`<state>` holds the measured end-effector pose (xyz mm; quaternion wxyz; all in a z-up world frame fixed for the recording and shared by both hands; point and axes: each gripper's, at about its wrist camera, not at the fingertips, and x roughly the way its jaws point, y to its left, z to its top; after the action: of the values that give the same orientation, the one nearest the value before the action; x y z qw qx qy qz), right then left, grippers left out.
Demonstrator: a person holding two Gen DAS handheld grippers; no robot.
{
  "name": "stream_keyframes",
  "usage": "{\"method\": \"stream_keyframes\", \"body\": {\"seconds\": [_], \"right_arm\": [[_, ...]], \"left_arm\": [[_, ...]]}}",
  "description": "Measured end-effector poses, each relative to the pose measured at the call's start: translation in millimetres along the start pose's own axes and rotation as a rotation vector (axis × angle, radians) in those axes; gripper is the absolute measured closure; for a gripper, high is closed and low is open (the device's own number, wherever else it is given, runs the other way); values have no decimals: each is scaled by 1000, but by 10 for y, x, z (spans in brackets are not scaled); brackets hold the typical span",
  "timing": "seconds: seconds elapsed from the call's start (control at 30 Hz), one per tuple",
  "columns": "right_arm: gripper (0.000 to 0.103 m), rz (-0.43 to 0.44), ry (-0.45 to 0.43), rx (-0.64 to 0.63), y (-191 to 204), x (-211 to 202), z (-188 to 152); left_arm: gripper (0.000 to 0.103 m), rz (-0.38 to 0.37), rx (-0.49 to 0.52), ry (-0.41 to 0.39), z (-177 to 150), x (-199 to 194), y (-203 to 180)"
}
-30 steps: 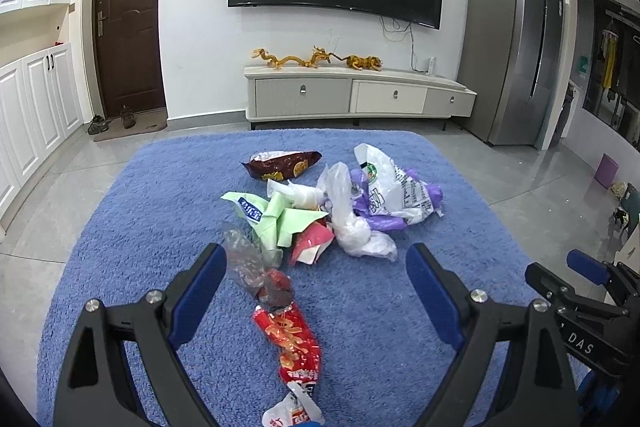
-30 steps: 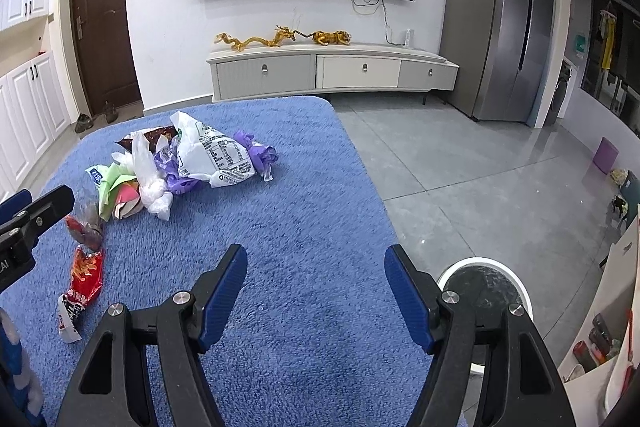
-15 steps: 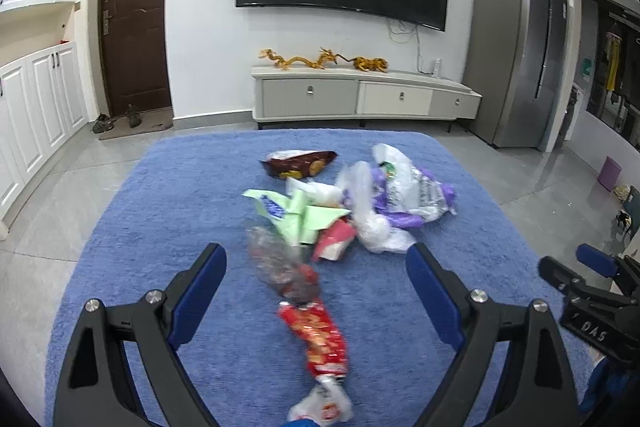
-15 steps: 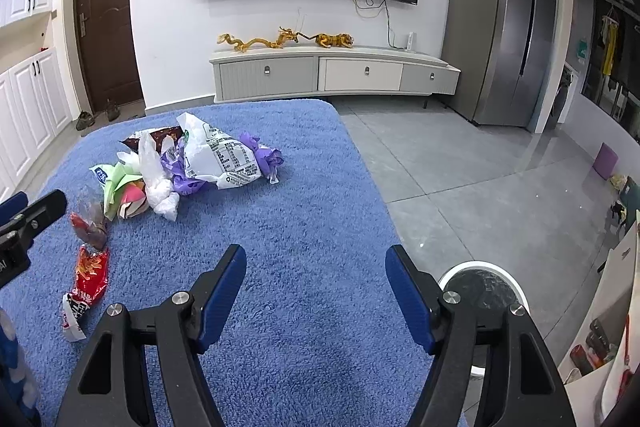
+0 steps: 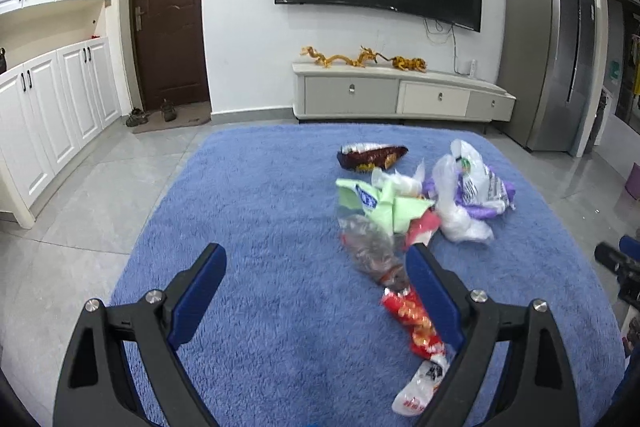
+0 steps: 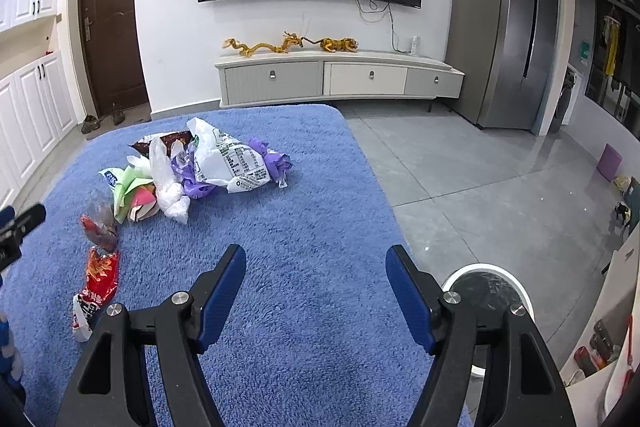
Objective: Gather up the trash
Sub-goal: 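Move both tools back over the rug toward the trash pile, then grasp the red chip bag with the left tool while the right tool grasps the clear plastic bag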
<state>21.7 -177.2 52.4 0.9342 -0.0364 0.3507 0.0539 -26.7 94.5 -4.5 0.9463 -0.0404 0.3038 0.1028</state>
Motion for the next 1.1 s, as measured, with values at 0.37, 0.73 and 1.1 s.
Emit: {"method": "stream_keyframes", "body": {"seconds": [0.37, 0.73, 1.1], "right_arm": [[33, 16, -8, -11, 53, -32, 13], [33, 144, 49, -20, 262, 207, 35], [41, 351, 134, -56, 814, 835, 248]], "left_arm": [[12, -230, 67, 150, -300, 112, -266], [34, -350, 51, 280, -458, 426, -360], [59, -387, -25, 267, -423, 496, -172]]}}
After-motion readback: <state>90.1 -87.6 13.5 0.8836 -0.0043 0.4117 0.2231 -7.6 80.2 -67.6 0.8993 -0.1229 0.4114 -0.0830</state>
